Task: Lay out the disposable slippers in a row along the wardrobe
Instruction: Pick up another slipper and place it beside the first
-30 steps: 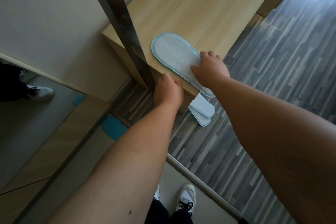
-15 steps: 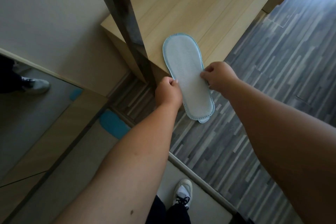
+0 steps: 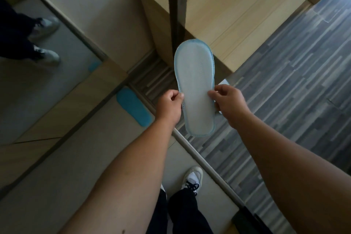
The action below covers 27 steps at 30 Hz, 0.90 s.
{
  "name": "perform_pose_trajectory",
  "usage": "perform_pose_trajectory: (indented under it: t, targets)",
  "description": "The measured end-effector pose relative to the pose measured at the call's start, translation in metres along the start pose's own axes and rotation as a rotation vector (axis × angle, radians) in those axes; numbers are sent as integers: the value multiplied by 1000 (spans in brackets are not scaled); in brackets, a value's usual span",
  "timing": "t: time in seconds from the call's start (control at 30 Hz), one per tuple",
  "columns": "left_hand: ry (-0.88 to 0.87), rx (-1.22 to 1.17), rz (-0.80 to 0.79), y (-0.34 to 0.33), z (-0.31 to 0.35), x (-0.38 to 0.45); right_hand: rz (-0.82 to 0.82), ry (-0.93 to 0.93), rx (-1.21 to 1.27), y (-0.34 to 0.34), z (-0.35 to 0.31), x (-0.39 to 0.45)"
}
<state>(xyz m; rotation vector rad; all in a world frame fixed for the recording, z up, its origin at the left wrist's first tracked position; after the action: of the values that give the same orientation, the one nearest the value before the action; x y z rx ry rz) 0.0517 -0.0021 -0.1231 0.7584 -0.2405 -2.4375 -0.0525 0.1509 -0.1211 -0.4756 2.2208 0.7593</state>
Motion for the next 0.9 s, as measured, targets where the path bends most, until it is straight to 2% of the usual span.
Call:
perform_pose_trajectory:
  t: [0.5,0.6,0.7,0.77,0.83,0.9]
  targets:
    - [184,-147,284,187,-163,-50,-257,9,-218,-226,13,-66]
    - [162,-40,293,229,-189,-63,-286,35,-291,-275,11,-85]
    - [150,49,335,267,-211,-73,-239,92,-360,-320,7,-102]
    - [128,42,355,284,-223,-76,-138,175,-475,-347,3,-114]
    - [100,1,324,295,-230,-76,-55,271,-604,-373,-1,-128]
    - [100,-107,281,300,-240,-73,-43,355,-699,-401,1,-144]
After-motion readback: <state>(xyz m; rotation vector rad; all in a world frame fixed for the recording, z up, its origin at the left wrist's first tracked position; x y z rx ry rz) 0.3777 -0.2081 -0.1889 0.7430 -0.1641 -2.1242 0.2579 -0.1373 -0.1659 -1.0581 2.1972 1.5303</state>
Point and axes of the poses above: each hand's wrist, its own x-axis towards the middle knuckle, its own y-axis out of the back of the hand, z = x × y, the point moved 4 cm from there along x, towards the middle knuckle, and after that the axes turned 12 degrees about -y, right-handed, at the moved point
